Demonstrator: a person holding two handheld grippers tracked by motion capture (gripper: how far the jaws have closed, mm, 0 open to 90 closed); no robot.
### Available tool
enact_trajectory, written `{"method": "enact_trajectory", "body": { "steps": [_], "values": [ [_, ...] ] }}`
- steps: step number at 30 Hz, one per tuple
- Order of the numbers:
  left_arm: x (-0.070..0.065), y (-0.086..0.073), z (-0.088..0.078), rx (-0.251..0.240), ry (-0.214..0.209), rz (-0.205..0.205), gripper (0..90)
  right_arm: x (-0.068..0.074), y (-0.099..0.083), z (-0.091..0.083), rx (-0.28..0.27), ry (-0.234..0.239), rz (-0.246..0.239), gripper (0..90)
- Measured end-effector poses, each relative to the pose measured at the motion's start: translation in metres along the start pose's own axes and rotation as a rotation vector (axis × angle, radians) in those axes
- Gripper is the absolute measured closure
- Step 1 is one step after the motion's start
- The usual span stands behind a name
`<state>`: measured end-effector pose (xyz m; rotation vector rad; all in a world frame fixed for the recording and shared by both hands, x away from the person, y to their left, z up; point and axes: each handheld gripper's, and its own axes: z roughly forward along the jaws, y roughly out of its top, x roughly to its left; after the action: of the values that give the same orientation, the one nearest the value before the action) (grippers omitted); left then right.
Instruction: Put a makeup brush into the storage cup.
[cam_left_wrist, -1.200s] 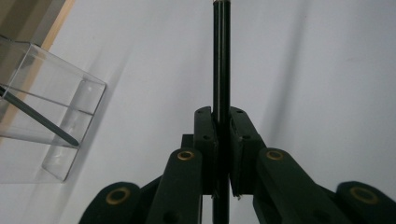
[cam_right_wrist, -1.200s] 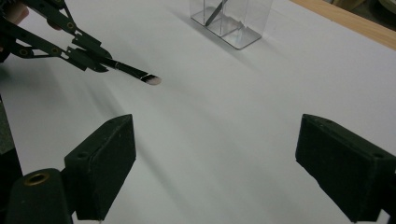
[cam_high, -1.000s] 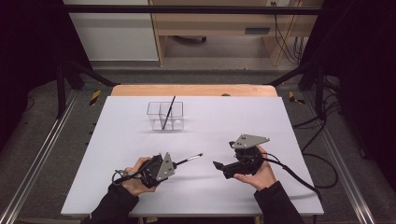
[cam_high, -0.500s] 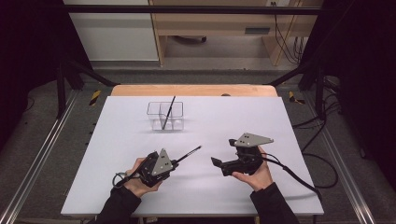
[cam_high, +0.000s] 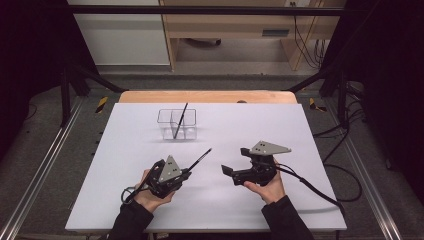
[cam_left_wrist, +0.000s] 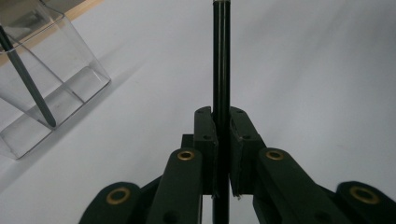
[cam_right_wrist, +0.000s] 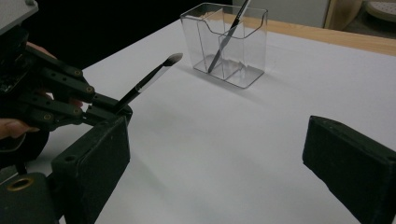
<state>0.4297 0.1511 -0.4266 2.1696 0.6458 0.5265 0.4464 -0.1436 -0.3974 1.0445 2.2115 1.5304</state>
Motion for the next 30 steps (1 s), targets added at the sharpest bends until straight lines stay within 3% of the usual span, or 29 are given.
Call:
{"method": "enact_trajectory", "body": {
  "steps": [14, 30],
  "values": [
    [-0.007, 0.003, 0.007, -0.039, 0.042, -0.094, 82.7, 0.003, 0.005, 0.015, -0.043, 0.007, 0.065, 8.8],
    [-0.017, 0.009, 0.019, -0.043, 0.074, -0.129, 82.7, 0.007, 0.005, 0.026, -0.076, 0.013, 0.115, 14.6]
  ]
}}
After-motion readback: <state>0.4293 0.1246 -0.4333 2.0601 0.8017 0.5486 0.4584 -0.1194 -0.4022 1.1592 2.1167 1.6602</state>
